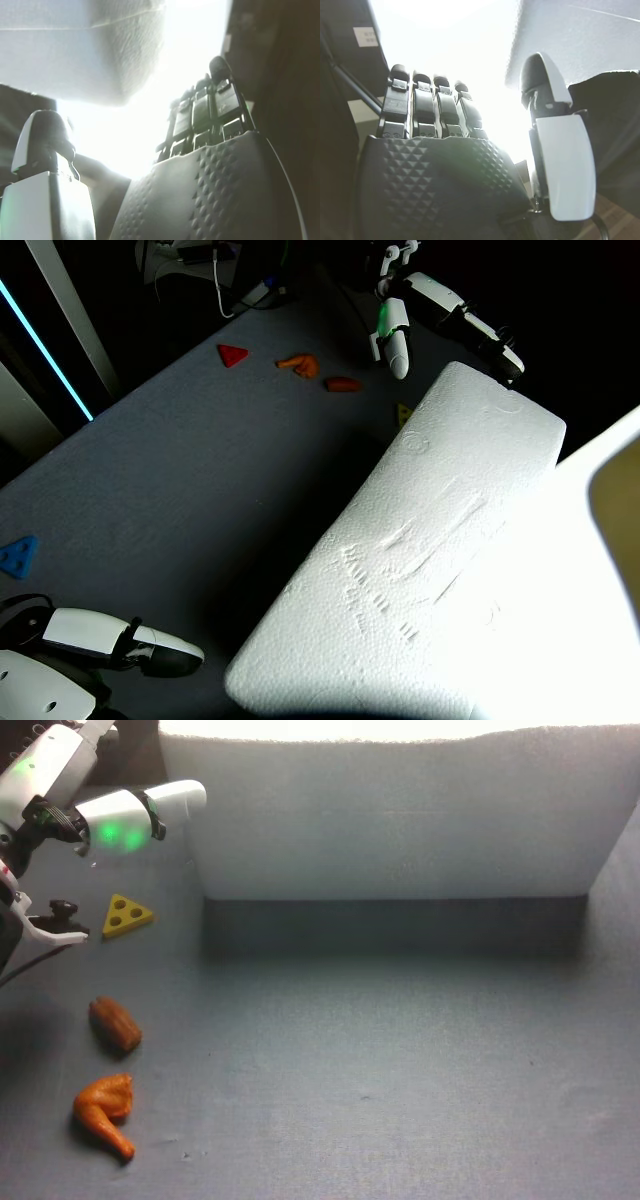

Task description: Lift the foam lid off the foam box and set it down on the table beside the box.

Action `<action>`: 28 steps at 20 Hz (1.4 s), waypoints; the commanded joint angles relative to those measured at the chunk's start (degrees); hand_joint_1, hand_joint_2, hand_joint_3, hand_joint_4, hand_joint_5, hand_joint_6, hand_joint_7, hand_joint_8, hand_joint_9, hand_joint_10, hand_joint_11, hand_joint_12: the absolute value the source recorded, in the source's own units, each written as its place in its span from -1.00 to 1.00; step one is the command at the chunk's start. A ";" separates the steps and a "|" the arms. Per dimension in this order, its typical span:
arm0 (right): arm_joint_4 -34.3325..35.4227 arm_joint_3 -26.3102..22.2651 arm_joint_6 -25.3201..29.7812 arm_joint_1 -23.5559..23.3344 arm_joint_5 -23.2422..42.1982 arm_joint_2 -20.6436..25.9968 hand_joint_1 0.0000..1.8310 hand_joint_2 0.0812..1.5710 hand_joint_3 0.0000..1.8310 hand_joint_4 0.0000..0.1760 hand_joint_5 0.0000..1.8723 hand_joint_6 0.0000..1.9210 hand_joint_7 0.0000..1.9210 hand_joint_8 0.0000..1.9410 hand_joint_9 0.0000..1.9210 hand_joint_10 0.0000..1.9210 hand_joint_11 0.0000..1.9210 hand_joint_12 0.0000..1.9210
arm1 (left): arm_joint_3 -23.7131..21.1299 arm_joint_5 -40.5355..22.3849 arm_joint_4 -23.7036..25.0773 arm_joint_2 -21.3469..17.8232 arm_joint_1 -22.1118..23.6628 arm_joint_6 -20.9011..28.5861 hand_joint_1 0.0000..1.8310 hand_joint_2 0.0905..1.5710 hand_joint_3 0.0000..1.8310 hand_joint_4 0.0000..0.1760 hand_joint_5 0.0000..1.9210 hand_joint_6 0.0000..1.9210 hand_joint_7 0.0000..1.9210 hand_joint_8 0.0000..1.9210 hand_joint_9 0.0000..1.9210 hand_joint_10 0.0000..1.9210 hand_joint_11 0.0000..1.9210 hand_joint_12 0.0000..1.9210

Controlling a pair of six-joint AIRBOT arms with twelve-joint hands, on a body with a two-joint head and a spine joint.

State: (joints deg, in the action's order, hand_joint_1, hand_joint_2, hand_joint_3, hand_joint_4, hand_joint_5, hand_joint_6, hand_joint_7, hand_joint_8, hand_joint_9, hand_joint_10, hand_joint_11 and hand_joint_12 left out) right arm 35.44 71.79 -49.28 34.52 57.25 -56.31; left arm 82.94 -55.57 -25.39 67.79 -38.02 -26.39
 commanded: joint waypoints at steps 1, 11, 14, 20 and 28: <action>-0.31 0.79 0.82 -0.66 6.89 0.61 -0.22 0.53 -1.00 -1.00 -1.00 -1.00 -0.98 -0.99 -0.93 -0.97 -1.00 -1.00 | 0.58 -6.38 0.39 -0.12 0.64 0.59 -0.36 0.33 -1.00 -1.00 -1.00 -1.00 -1.00 -1.00 -1.00 -1.00 -1.00 -0.55; -0.31 2.28 2.82 -1.43 6.81 -1.29 -0.33 0.46 -1.00 -1.00 -1.00 -1.00 -1.00 -1.00 -1.00 -1.00 -1.00 -1.00 | 3.74 -3.62 -0.22 2.41 1.82 2.33 -0.32 0.32 -1.00 -1.00 -1.00 -1.00 -1.00 -1.00 -1.00 -1.00 -1.00 -1.00; -0.35 3.12 3.39 -1.89 6.48 -1.88 -0.34 0.47 -1.00 -1.00 -1.00 -1.00 -1.00 -1.00 -1.00 -1.00 -1.00 -1.00 | 4.82 -2.80 -0.30 3.22 2.34 2.84 -0.32 0.30 -1.00 -1.00 -1.00 -1.00 -1.00 -1.00 -1.00 -1.00 -1.00 -1.00; -0.63 4.60 4.67 -2.44 5.95 -3.11 -0.36 0.47 -1.00 -1.00 -1.00 -1.00 -1.00 -1.00 -1.00 -1.00 -1.00 -1.00 | 6.65 -1.44 -0.16 4.41 2.92 3.92 -0.35 0.30 -1.00 -1.00 -1.00 -1.00 -1.00 -1.00 -1.00 -1.00 -1.00 -1.00; -0.86 5.85 5.97 -2.87 4.86 -4.18 -0.36 0.47 -1.00 -1.00 -1.00 -1.00 -1.00 -1.00 -1.00 -1.00 -1.00 -1.00 | 8.11 -0.04 0.41 5.75 3.68 4.85 -0.37 0.29 -1.00 -1.00 -0.95 -0.99 -0.97 -0.99 -0.99 -1.00 -1.00 -1.00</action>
State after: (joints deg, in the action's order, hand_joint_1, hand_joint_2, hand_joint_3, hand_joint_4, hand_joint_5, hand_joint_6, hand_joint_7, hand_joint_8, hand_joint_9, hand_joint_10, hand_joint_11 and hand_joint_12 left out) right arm 35.40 77.10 -43.68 32.29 54.87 -61.21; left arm 90.67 -48.80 -25.15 73.84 -34.98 -22.17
